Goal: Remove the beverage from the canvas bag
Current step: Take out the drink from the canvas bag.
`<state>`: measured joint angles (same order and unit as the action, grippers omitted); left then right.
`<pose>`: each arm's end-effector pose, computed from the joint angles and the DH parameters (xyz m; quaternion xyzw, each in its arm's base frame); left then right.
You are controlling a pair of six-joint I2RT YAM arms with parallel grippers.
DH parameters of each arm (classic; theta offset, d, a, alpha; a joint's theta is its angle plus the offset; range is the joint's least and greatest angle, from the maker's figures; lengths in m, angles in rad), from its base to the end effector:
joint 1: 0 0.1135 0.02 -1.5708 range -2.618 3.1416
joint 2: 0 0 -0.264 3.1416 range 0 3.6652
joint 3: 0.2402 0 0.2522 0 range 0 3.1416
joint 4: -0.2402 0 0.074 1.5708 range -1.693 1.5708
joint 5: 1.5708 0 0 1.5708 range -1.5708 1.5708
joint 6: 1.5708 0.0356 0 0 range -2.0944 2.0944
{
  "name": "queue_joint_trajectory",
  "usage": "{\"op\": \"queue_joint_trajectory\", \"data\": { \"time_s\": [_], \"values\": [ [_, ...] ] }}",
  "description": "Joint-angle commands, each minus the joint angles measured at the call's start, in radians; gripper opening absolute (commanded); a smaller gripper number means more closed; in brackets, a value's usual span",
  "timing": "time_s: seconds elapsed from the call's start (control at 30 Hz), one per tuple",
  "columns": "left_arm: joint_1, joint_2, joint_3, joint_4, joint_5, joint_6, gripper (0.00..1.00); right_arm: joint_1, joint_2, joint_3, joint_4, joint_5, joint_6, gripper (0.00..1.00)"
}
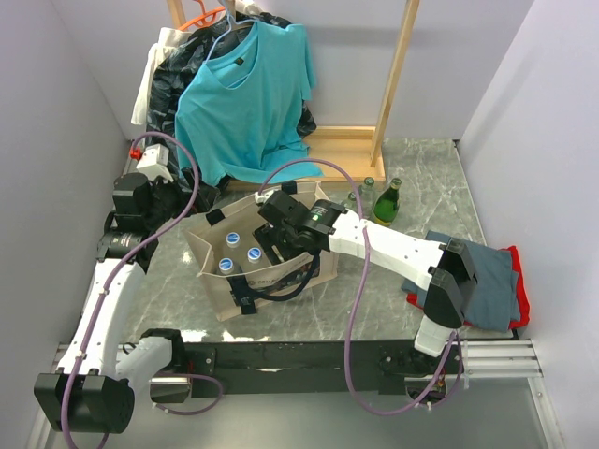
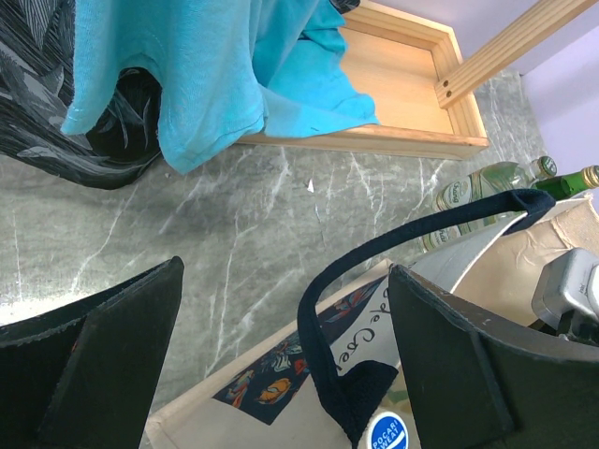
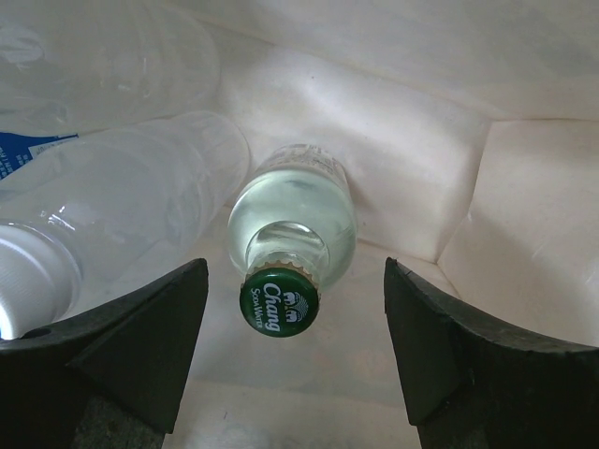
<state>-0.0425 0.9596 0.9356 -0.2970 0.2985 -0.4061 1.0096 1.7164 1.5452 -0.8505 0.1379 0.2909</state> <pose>0.2167 -0.0197 0.3497 -0.0594 0.8045 -0.2463 0.5372 0.1994 0.3080 0.2989 -0.3202 0.9055 0.1110 0.2554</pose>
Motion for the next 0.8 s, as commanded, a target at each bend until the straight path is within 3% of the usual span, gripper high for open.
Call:
{"op": "queue_joint_trajectory", "data": {
  "time_s": [0.0,0.77],
  "values": [
    [0.003,-0.010,-0.003,0.025,0.013,0.003,0.96,-0.006,-0.031,0.003,0.022,0.019,0.010,0.82],
    [0.003,-0.009,-0.006,0.027,0.013,0.003,0.96,-0.017,-0.020,-0.027,0.033,-0.017,0.004,0.81]
  ]
}}
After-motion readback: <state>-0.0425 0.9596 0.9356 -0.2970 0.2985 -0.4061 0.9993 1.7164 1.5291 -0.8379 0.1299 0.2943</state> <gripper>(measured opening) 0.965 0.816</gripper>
